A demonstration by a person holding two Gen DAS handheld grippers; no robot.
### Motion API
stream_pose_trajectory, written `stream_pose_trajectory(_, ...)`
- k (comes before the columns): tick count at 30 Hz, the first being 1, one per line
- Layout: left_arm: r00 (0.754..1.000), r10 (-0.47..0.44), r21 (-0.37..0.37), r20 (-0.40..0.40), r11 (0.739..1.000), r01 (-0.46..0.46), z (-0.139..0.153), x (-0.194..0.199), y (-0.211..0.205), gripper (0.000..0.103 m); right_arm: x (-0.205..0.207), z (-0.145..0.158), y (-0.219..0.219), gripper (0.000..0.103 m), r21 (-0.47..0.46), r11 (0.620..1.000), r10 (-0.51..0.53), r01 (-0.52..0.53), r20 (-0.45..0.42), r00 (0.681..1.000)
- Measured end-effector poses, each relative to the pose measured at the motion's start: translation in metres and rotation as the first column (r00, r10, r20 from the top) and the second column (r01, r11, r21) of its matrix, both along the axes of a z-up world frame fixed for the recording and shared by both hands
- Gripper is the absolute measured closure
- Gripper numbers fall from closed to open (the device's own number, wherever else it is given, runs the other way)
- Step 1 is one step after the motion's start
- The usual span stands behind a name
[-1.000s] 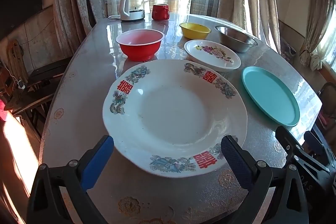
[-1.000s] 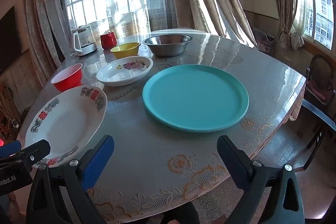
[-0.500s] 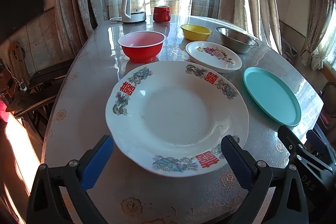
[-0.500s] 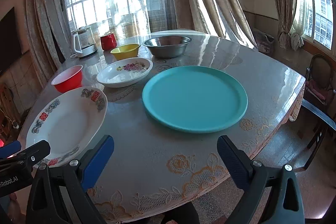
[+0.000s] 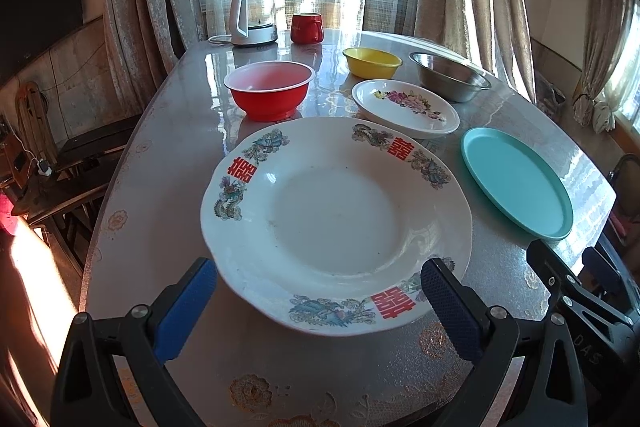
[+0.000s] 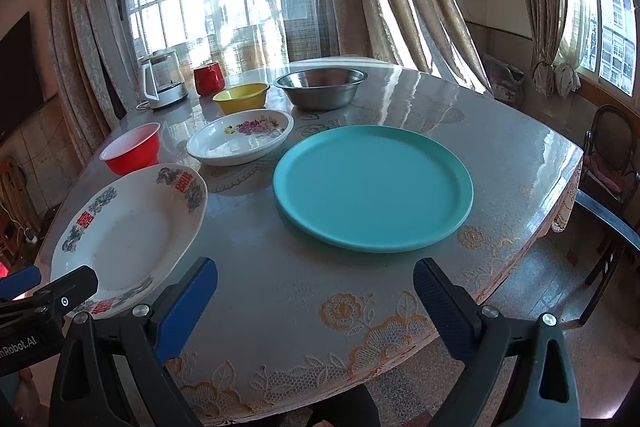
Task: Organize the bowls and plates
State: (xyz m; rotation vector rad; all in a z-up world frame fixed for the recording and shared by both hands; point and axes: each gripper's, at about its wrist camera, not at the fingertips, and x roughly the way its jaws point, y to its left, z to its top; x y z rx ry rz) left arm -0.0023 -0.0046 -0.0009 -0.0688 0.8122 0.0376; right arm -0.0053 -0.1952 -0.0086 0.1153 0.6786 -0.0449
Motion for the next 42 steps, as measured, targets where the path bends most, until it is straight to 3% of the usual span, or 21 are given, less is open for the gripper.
stream_pose_trajectory(42, 1.000, -0.006, 0.020, -0.008, 1.000, 0.006, -0.0026, 0.0010, -0.0082, 0.000, -0.0044, 0.0026, -0.0038, 0.003, -0.007, 1.000, 0.003, -0.002, 0.044, 0.999)
